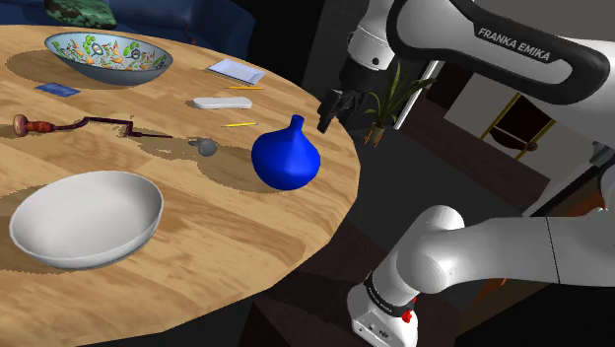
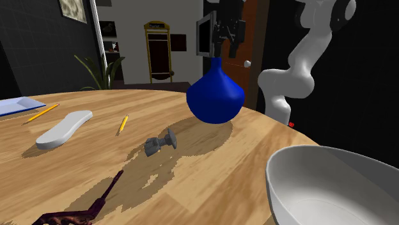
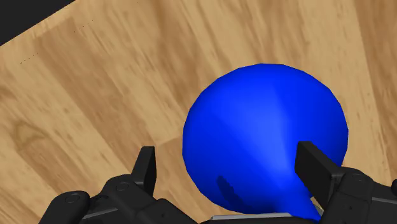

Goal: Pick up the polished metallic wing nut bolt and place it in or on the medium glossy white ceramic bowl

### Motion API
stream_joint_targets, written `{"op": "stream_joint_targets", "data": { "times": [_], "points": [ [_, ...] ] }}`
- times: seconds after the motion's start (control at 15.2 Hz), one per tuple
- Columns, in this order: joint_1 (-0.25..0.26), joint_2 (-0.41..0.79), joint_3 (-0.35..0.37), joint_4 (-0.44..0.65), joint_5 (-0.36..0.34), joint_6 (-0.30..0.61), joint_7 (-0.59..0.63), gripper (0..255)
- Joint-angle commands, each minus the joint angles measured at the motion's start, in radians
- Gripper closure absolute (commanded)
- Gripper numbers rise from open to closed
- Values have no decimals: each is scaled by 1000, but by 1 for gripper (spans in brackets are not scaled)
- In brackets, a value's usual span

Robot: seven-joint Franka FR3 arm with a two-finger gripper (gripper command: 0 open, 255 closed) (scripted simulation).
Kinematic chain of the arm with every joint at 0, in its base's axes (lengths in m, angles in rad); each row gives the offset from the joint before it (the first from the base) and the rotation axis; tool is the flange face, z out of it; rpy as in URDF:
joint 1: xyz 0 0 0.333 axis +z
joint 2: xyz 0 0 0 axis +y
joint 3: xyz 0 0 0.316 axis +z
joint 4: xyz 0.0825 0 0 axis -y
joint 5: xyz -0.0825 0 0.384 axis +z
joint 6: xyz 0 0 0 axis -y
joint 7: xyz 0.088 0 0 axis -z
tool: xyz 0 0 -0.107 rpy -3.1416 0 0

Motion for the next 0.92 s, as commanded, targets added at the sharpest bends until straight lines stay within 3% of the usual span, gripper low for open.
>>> {"op": "stream_joint_targets", "data": {
  "times": [0.0,0.86],
  "points": [
    [0,0,0,0,0,0,0,0],
    [6,516,128,278,76,131,243,0]
  ]
}}
